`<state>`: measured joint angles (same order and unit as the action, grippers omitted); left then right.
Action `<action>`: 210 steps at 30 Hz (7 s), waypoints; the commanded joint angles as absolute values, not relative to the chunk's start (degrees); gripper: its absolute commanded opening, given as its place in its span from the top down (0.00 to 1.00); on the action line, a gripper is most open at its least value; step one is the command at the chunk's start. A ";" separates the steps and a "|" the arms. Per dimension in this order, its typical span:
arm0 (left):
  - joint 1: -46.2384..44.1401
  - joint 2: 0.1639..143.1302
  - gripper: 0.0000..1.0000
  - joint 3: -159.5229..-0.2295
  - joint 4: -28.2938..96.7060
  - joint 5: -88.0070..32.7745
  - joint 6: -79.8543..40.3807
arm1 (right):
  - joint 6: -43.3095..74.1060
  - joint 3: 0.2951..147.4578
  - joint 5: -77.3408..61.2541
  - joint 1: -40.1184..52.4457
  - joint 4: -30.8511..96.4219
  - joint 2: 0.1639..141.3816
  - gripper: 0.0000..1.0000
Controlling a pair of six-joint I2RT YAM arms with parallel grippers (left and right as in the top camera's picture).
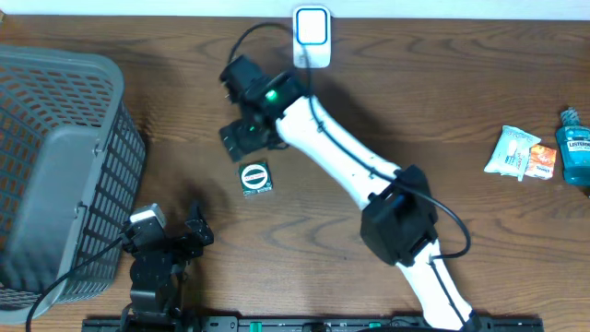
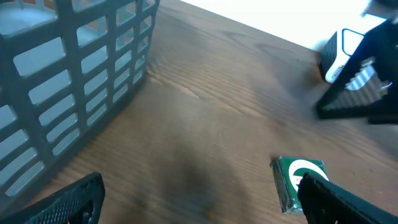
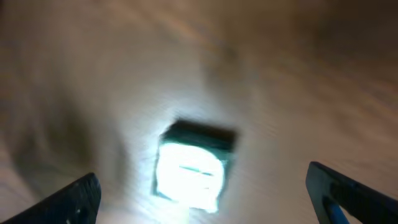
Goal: Scan the item barcode
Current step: 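Swing the right gripper back over the green Zam-Buk tin, then lower the right gripper and grasp the Zam-Buk tin, then lift the tin and hold it up at the scanner, then carry the tin to the right table edge and release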
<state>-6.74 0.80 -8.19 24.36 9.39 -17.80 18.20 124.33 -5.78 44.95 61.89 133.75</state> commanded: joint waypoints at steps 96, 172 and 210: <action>-6.44 0.60 0.02 -7.35 25.50 10.09 -17.69 | 24.43 127.39 -12.01 38.02 89.60 139.09 0.65; -6.44 0.60 0.02 -7.35 25.47 10.09 -17.69 | 23.05 119.66 40.23 8.12 47.37 136.62 0.66; -6.44 0.60 0.02 -7.35 25.47 10.09 -17.69 | 23.53 116.95 5.43 -12.47 64.25 83.13 0.01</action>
